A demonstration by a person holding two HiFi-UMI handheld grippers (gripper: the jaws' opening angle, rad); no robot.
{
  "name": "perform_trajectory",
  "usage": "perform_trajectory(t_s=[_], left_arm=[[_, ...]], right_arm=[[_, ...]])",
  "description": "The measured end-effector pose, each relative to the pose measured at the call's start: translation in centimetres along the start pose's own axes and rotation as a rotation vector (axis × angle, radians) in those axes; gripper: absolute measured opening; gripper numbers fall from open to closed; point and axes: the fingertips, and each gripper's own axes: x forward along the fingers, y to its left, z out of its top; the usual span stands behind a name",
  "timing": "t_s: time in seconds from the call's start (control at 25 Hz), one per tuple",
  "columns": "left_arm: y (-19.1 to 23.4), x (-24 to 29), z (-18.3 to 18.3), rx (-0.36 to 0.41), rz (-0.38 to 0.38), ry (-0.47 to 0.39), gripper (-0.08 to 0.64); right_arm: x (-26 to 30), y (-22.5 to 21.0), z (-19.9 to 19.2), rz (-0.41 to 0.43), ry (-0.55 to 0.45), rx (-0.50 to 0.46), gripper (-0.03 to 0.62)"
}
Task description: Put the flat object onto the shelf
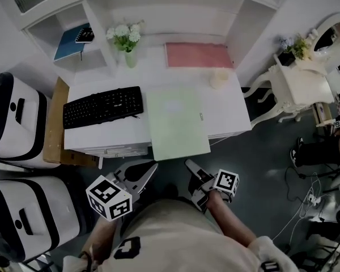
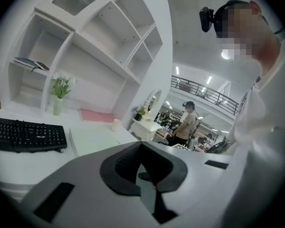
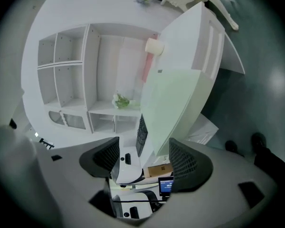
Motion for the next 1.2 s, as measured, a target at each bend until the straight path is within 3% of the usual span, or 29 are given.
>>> perform_trajectory(t_s=[0.28,0.48,0.8,1.2], left_arm=[[1.6,0.7,1.4,0.013,-0.046,0.006,0.014],[2.2,0.6,1.4,0.013,-0.057,0.025,0.014],[2.6,0.6,1.1,0.011,-0.054,0.054,0.014],[3.1,-0.4,0.6,-0.001,-0.024,0.067,0.014]], right_arm=[[0.0,-4.2,1.1,-0.088,-0.064,0.098,0.35],[0.3,-6.8,1.8,-0.084,-0.106,0.161,0.37],[1.8,-8.1,3.8,-0.051,-0.182,0.181,0.383],[3.4,-10.3,4.8,-0.034,-0.18,0.194,0.394]])
